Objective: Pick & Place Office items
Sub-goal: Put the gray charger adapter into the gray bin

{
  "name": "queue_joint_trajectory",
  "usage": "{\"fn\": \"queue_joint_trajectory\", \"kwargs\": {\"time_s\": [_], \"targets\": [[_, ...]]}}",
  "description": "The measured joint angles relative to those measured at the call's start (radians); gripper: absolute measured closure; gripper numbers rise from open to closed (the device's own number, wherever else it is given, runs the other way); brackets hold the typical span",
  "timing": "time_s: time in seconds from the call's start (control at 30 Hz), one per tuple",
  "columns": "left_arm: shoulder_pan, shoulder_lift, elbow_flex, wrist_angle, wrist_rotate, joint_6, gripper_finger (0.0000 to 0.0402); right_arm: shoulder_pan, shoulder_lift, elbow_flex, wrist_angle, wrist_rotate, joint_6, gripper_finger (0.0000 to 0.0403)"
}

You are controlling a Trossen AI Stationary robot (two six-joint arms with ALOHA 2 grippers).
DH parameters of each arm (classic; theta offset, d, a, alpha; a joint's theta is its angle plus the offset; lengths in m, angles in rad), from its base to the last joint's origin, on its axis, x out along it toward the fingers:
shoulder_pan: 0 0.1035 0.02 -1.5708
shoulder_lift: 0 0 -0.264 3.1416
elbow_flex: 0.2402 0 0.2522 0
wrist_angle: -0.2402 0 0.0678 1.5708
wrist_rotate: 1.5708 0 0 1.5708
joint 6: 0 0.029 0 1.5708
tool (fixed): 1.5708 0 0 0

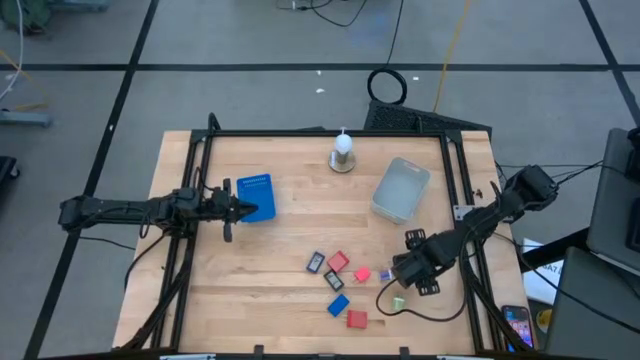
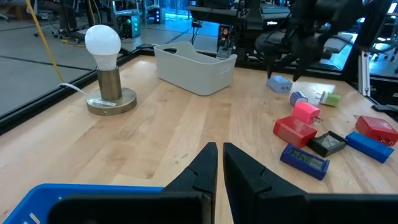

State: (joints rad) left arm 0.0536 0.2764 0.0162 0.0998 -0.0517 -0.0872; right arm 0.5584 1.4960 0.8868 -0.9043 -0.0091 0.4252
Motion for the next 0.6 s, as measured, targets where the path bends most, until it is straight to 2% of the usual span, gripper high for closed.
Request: {"fn": "queue_joint_trajectory", "kwargs": {"time_s": [0.17, 0.37, 0.5, 0.6], "targets": [[0.0, 0.0, 0.0, 0.0, 0.001, 0.0, 0.0376, -0.001, -0.002, -0.088, 0.106, -0.021, -0.02, 0.0067], [0.0, 0.0, 0.0, 0.001, 0.0, 0.008, 0.0376, -0.001, -0.005, -0.105, 0.145, -0.022, -0.04, 0.008], [0.0, 0.0, 0.0, 0.0, 0.0, 0.007, 0.0376, -0.001, -0.005, -0.106, 0.169, -0.02, -0.072, 0.0115], [0.0, 0.0, 0.0, 0.001, 0.0, 0.006, 0.0376, -0.002, -0.005, -0.106, 0.177, -0.019, -0.068, 0.0161]]}}
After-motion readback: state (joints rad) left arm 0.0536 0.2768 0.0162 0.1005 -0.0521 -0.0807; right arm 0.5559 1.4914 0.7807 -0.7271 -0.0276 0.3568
